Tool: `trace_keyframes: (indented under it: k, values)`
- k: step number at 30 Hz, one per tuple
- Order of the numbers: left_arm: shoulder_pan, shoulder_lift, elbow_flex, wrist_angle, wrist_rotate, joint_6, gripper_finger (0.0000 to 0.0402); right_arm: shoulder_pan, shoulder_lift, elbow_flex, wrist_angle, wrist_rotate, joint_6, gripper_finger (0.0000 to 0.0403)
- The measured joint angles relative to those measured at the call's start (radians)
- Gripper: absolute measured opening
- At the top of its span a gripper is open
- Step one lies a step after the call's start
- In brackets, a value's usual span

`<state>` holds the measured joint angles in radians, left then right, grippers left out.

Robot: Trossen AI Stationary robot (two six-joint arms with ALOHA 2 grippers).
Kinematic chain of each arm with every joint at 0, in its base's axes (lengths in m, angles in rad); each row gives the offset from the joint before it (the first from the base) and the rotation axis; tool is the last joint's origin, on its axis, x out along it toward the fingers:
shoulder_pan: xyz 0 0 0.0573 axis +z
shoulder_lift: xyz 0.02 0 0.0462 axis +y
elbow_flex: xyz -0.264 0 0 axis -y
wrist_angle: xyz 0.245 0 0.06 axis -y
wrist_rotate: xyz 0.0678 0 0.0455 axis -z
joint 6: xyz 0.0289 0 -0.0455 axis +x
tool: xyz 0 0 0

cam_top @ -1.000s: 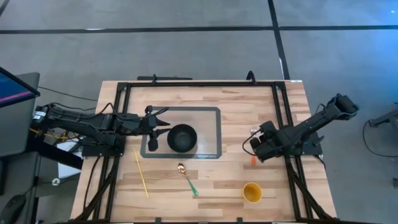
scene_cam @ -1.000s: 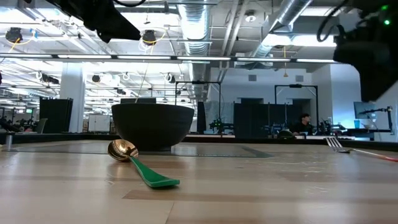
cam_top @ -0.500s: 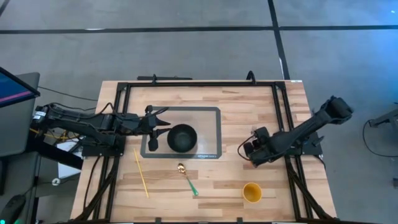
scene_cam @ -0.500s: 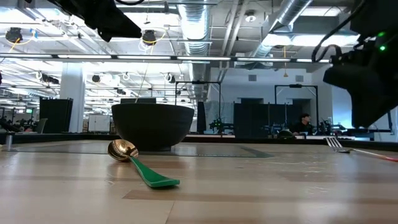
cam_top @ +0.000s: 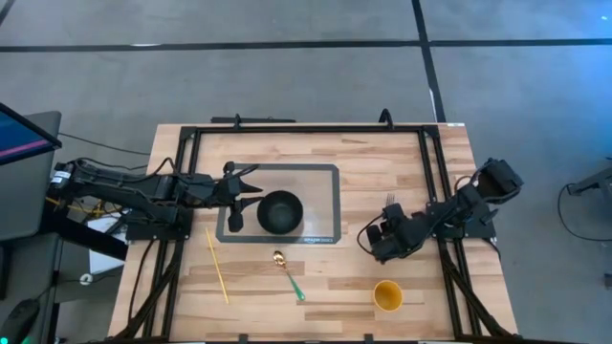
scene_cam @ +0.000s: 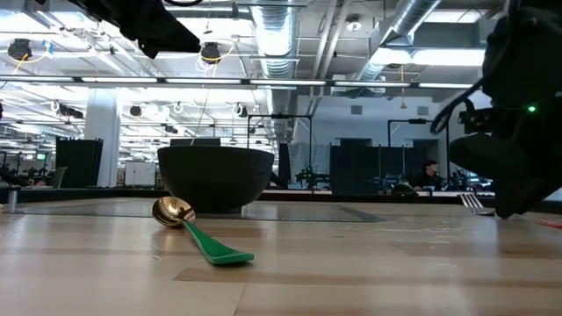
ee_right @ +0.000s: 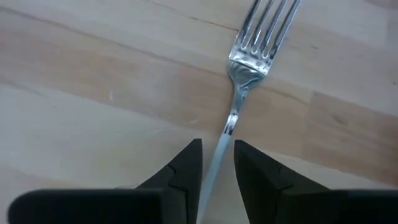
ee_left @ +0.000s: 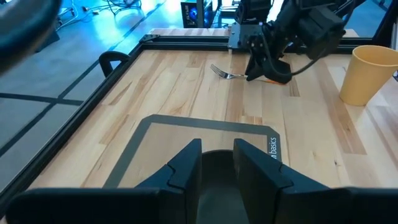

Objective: Pick & Place Utensil
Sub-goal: Put the orange fork into the black bowl on the transparent mat

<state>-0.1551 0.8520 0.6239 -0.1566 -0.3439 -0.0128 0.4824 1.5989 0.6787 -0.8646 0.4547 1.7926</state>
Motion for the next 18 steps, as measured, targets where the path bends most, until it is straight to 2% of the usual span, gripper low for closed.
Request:
trace_keyframes:
  k: [11,18]
  values:
    - [0.000,0.000,0.001,0.000,0.000,0.000,0.0095,0.001,0.040,0.001,-0.002,0.040,0.075,0.0080]
    - [0.000,0.000,0.001,0.001,0.000,0.000,0.0095,0.001,0.041,0.000,0.021,0.045,0.048,0.0015]
